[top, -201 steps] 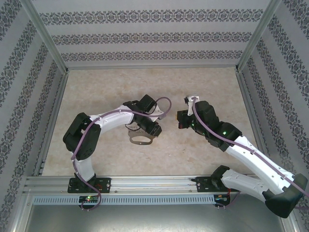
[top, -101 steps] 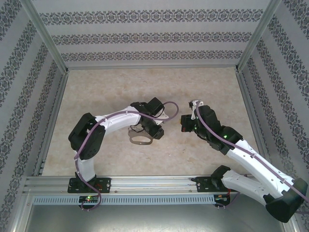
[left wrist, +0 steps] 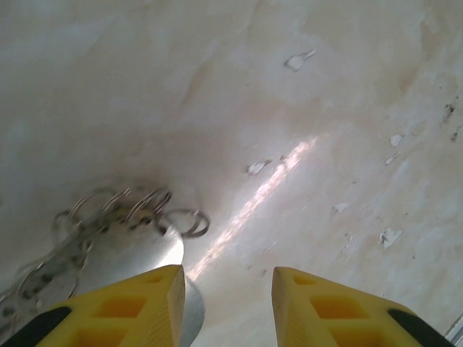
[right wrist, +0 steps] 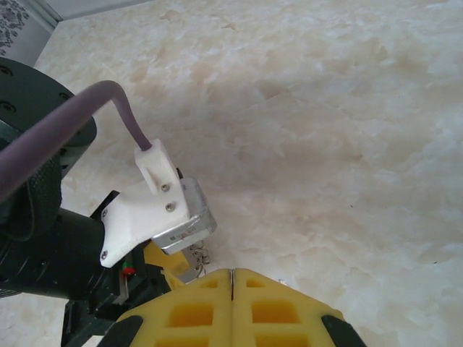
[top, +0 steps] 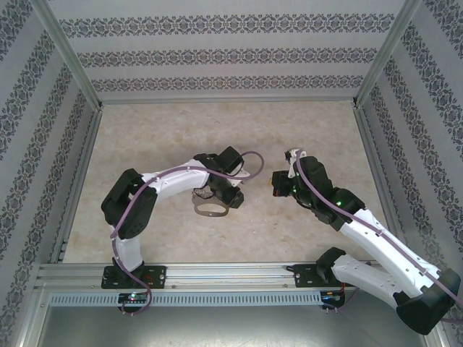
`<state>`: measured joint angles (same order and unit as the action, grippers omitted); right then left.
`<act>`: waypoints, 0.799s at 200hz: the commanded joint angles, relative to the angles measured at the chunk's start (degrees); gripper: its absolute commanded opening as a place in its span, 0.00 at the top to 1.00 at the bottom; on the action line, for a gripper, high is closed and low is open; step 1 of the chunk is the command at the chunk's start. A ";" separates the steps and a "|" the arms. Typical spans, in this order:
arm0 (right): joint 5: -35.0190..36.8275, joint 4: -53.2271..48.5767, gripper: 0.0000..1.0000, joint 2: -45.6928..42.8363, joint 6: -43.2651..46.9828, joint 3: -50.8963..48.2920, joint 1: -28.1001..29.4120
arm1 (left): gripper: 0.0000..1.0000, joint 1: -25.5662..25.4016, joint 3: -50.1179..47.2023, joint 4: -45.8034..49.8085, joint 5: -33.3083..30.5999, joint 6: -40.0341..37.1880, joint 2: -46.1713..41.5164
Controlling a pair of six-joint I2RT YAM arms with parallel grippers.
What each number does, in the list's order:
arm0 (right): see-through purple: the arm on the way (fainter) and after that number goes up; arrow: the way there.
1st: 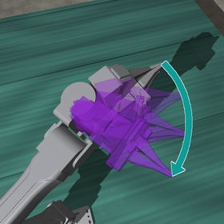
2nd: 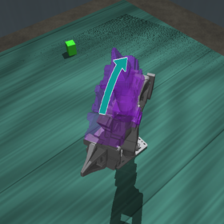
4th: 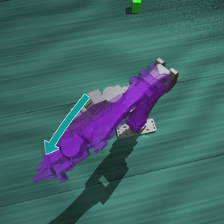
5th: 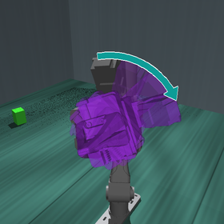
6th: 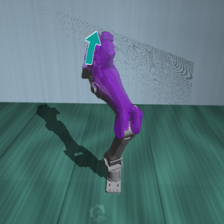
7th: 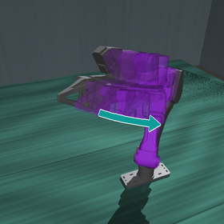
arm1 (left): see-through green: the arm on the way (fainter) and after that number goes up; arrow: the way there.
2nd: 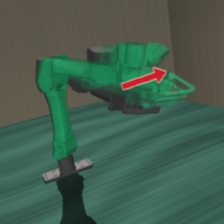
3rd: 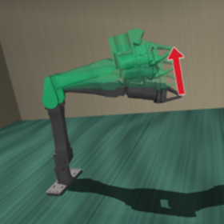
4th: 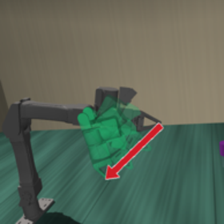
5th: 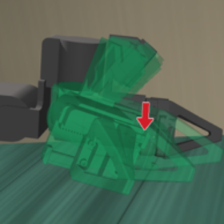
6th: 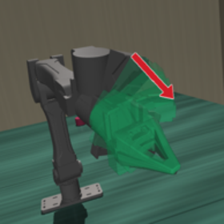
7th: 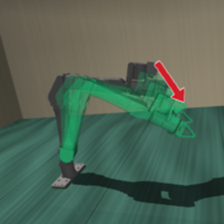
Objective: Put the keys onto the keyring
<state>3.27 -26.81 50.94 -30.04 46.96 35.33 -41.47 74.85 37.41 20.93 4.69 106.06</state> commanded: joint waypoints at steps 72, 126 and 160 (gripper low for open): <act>-4.94 4.07 1.00 4.87 3.98 2.63 0.19 | 0.63 15.73 -19.92 0.25 3.43 7.58 -22.85; -5.95 4.83 1.00 7.81 5.58 4.63 1.93 | 0.64 22.60 -23.06 -2.76 4.67 8.25 -22.08; -5.52 4.62 1.00 6.93 5.45 4.19 2.01 | 0.65 23.91 -21.98 -5.22 4.89 7.56 -17.88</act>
<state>-2.04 -23.22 58.76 -25.32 49.98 36.91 -18.48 51.96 34.85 25.10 12.08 85.36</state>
